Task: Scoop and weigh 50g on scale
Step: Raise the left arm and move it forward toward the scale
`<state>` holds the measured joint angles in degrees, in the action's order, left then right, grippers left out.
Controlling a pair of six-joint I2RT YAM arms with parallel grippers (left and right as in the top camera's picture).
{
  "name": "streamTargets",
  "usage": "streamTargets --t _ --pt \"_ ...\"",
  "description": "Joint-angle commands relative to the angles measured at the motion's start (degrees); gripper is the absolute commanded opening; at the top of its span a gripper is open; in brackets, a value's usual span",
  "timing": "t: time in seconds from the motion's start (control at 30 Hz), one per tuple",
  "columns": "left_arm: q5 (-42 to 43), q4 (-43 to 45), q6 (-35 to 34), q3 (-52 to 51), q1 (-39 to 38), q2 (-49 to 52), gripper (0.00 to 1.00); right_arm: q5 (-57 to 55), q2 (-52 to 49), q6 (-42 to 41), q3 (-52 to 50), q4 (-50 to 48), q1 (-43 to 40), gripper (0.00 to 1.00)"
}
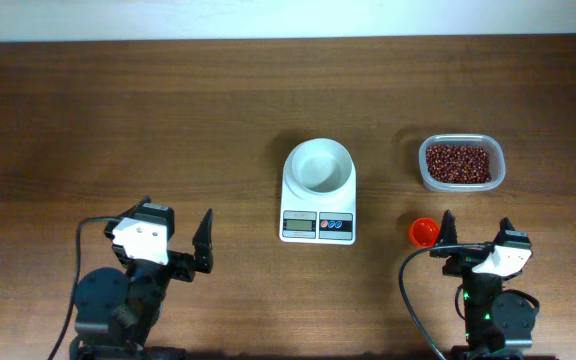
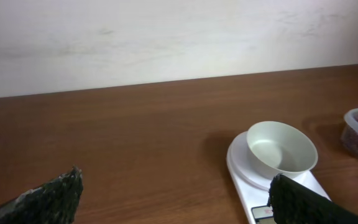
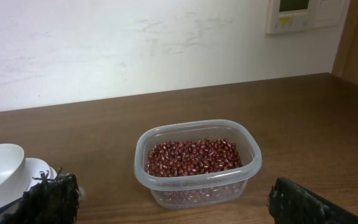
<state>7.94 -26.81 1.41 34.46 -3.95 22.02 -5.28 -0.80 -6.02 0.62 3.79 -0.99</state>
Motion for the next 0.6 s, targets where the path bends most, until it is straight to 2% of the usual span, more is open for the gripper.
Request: streamTargets --t 0.0,0.57 --pt "2.34 0.39 -0.76 1.38 -0.02 0.28 0.99 0.13 0.59 -0.17 -0.31 0.48 -0.31 0.99" --pt "3.74 0.26 -1.38 1.38 -0.02 0.42 0.99 0.13 0.59 -0.17 -0.31 0.48 -0.31 0.99"
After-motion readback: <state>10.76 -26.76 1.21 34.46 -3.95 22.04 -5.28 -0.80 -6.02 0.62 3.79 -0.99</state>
